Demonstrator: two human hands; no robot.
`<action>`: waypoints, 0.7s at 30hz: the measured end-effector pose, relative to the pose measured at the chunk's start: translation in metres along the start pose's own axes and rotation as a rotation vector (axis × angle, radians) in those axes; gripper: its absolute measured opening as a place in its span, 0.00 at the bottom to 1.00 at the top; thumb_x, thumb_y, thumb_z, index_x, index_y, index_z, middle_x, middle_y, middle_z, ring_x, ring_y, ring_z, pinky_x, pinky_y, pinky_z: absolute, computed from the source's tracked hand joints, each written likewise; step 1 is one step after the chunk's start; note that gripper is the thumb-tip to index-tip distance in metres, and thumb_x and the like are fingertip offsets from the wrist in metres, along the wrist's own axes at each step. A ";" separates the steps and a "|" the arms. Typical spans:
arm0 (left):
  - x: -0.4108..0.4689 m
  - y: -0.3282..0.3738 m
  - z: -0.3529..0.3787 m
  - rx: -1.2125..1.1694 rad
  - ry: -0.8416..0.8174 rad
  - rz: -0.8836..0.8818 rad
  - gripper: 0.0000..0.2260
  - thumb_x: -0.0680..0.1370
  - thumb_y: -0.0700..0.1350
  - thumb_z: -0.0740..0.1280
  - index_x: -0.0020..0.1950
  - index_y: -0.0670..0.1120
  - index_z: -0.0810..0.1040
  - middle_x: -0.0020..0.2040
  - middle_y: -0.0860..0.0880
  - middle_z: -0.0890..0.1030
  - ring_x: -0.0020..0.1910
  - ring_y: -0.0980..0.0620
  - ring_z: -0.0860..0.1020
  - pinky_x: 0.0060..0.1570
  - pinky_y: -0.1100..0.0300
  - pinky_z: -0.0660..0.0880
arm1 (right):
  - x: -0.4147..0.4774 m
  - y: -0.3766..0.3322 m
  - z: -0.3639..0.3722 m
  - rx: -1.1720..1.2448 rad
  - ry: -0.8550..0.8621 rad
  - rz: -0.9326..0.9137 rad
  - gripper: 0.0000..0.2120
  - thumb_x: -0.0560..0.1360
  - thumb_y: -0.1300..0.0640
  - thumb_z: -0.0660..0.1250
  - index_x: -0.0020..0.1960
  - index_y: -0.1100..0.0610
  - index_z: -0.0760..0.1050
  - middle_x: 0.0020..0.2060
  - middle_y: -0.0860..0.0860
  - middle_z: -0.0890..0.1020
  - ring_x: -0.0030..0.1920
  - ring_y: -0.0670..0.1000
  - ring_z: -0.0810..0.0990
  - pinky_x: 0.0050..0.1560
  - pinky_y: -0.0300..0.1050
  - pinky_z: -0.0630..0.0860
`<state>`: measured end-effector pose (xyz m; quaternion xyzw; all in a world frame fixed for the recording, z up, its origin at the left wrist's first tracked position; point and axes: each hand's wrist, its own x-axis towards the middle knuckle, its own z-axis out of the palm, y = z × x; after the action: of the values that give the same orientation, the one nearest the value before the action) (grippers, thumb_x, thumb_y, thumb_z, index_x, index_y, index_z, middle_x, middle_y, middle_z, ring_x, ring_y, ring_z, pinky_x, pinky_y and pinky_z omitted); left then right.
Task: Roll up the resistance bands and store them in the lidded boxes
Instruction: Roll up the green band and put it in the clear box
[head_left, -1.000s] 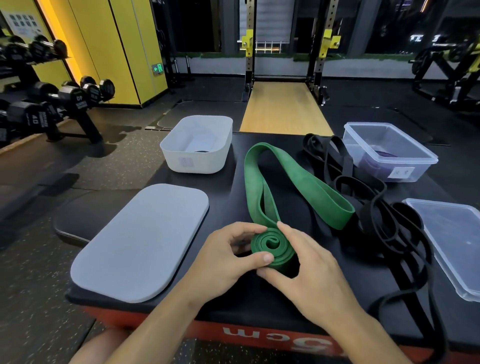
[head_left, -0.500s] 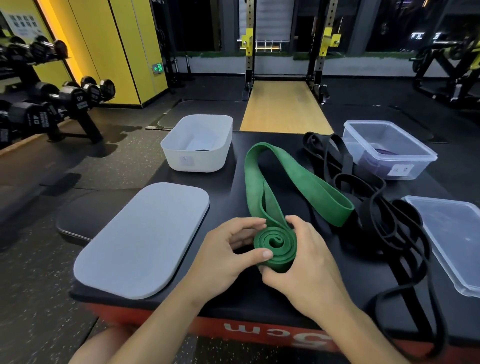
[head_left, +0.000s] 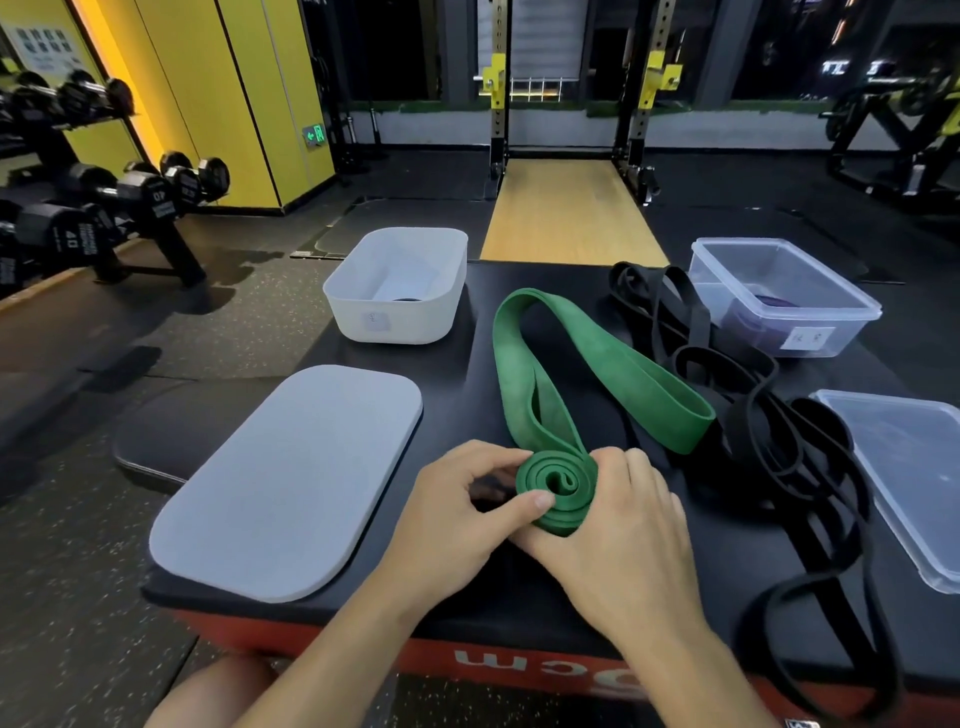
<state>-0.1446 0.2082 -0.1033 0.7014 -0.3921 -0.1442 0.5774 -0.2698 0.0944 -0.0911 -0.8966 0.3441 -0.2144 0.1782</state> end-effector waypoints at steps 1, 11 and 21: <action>0.000 -0.001 0.000 -0.004 0.001 0.001 0.13 0.77 0.46 0.78 0.60 0.53 0.86 0.54 0.56 0.85 0.55 0.53 0.84 0.57 0.57 0.81 | 0.002 0.005 -0.006 0.040 -0.056 -0.023 0.32 0.61 0.21 0.65 0.51 0.44 0.68 0.46 0.41 0.69 0.50 0.46 0.72 0.52 0.48 0.73; 0.002 0.000 -0.003 -0.003 -0.043 0.005 0.12 0.79 0.44 0.75 0.62 0.51 0.86 0.55 0.55 0.84 0.57 0.52 0.83 0.56 0.61 0.79 | 0.018 0.039 -0.027 0.446 -0.344 -0.170 0.31 0.65 0.43 0.79 0.66 0.37 0.74 0.58 0.37 0.76 0.61 0.38 0.75 0.57 0.33 0.71; 0.002 0.000 -0.004 -0.053 -0.117 -0.017 0.13 0.83 0.40 0.69 0.67 0.51 0.81 0.61 0.56 0.85 0.63 0.55 0.82 0.64 0.59 0.77 | -0.002 0.015 -0.011 0.293 -0.172 0.027 0.42 0.54 0.28 0.75 0.64 0.38 0.66 0.55 0.34 0.72 0.58 0.42 0.70 0.62 0.46 0.72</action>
<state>-0.1406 0.2089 -0.1019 0.6795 -0.4153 -0.2001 0.5707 -0.2854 0.0832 -0.0893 -0.8714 0.3046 -0.1825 0.3385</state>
